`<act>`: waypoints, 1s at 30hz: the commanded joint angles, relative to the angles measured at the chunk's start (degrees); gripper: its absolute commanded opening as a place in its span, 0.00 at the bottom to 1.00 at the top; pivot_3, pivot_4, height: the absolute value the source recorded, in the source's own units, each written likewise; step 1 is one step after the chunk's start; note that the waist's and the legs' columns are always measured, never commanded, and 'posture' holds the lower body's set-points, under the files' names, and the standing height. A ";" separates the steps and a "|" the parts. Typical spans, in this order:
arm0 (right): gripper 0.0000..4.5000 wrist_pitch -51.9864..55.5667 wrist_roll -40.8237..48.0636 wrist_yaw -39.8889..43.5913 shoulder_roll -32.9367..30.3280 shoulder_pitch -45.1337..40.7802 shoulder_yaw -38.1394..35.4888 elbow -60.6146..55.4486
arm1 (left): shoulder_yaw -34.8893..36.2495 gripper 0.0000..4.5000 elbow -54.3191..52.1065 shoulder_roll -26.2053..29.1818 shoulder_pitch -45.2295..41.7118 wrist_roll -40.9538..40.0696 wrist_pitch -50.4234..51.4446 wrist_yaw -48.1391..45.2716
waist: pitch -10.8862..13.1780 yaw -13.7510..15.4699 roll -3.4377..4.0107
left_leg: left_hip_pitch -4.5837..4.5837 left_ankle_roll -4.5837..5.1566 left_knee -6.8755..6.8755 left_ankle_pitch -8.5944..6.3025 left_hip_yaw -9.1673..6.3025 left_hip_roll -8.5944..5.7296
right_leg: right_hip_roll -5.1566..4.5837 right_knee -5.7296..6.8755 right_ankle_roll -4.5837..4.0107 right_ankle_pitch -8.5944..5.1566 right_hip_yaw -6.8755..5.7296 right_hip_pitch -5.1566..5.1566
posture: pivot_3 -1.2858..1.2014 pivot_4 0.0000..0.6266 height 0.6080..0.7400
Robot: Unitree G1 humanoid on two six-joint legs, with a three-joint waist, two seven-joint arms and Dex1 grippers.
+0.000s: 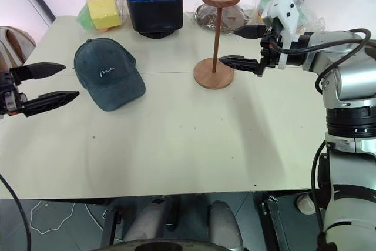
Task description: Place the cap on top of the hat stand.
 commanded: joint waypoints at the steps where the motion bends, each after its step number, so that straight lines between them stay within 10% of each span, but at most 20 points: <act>1: 1.00 -0.61 -0.08 -0.12 -1.18 -0.52 -1.58 -1.31 | -1.13 1.00 0.99 -0.08 -1.91 1.07 -2.24 -0.48 | 0.00 0.00 0.00 | 0.00 0.00 0.00 0.00 0.00 0.00 | 0.00 0.00 0.00 0.00 0.00 0.00 | 0.52 0.24 1.00; 30: 1.00 -1.17 -1.07 -0.65 -1.83 0.91 -1.29 -2.94 | -3.92 1.00 1.17 -1.47 -4.38 2.73 -4.37 -0.03 | 0.00 -0.04 0.00 | 0.00 0.00 0.01 0.00 0.00 0.00 | 0.00 0.01 0.00 0.00 0.00 0.02 | 0.52 0.24 1.00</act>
